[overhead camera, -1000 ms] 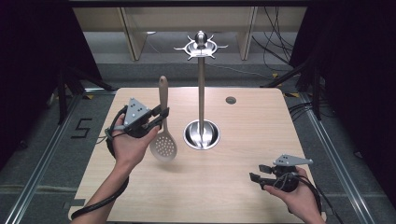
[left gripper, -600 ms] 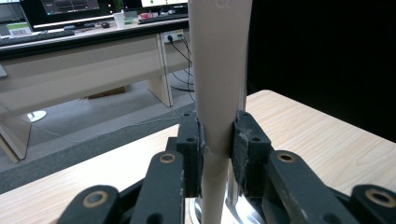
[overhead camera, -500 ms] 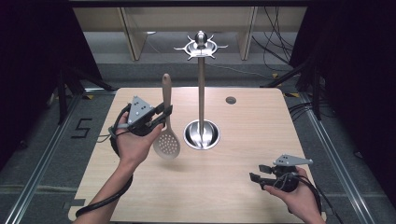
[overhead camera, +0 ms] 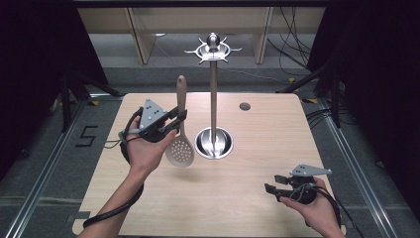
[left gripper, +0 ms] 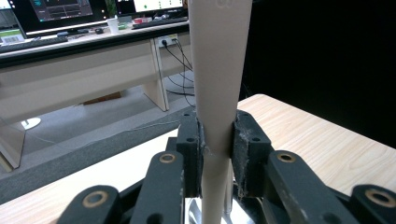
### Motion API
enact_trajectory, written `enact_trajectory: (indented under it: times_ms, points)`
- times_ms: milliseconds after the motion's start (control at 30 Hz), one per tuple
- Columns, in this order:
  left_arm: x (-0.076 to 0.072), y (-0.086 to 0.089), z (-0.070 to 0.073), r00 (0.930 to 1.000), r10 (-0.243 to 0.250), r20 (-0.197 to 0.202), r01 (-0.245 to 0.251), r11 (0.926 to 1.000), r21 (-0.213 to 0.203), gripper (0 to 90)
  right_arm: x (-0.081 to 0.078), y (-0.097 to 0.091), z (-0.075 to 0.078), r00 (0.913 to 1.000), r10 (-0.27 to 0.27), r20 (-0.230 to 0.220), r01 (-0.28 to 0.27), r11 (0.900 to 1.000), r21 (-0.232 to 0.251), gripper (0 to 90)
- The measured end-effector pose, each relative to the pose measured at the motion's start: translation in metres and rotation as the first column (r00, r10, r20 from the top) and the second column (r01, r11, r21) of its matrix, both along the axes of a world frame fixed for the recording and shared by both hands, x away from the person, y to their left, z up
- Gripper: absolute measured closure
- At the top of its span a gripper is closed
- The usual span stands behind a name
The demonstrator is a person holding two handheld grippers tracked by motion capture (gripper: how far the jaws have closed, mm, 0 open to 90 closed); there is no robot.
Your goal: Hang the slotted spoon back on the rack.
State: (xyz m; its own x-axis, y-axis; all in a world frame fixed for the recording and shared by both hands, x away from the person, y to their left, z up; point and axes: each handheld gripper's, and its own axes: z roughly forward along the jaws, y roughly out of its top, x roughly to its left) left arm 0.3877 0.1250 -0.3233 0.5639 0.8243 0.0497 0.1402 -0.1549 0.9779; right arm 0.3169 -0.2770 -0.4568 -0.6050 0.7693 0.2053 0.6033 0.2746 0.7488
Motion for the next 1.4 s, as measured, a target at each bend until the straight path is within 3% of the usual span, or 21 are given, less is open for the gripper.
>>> enact_trajectory:
  times_ms: [967,1400]
  points:
    - [0.004,-0.011,0.012,0.9997,-0.021,0.012,0.021,0.9997,0.01,74.0,0.0,-0.001,0.0,1.0,0.003,0.008,-0.002,0.9999,-0.011,44.5]
    - [0.005,-0.017,0.02,0.9997,-0.022,0.013,0.022,0.9997,-0.013,74.0,0.0,-0.001,0.0,1.0,0.003,0.009,-0.003,0.9999,-0.011,44.5]
